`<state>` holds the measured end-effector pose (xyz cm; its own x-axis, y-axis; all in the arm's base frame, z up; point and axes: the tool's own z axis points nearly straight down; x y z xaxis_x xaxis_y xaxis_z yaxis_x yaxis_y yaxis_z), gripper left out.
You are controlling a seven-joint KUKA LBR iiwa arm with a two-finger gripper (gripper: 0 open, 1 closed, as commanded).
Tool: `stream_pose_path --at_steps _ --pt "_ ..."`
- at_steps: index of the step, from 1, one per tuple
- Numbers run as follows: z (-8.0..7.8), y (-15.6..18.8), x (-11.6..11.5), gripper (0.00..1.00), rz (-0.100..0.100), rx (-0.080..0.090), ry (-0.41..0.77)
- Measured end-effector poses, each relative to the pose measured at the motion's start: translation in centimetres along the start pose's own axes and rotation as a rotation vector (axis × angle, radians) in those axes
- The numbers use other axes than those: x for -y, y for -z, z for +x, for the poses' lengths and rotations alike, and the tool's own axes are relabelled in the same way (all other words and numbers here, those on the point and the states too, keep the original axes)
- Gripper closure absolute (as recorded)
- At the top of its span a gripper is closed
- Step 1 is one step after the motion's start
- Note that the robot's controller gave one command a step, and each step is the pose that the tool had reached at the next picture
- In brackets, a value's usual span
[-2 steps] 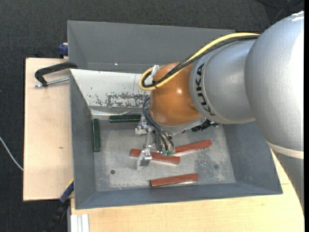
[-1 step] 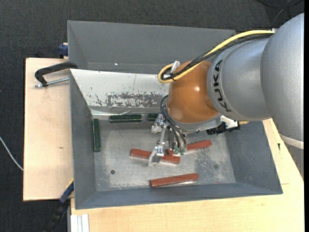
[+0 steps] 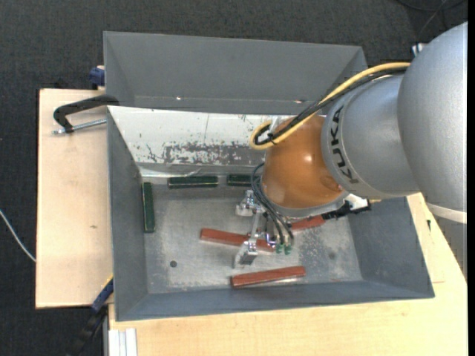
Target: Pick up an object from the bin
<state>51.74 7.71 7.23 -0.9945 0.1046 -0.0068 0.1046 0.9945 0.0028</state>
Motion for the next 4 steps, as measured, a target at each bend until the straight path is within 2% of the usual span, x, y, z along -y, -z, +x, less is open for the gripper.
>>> stream_pose_path --at_steps 1,3,4 --pt "-0.2 0.5 -1.2 1.0 0.005 -0.017 -0.281" --pt "-0.1 0.7 -1.2 1.0 0.005 -0.016 -0.282" --pt "-0.1 2.2 -1.2 1.0 0.004 -0.01 -0.283"
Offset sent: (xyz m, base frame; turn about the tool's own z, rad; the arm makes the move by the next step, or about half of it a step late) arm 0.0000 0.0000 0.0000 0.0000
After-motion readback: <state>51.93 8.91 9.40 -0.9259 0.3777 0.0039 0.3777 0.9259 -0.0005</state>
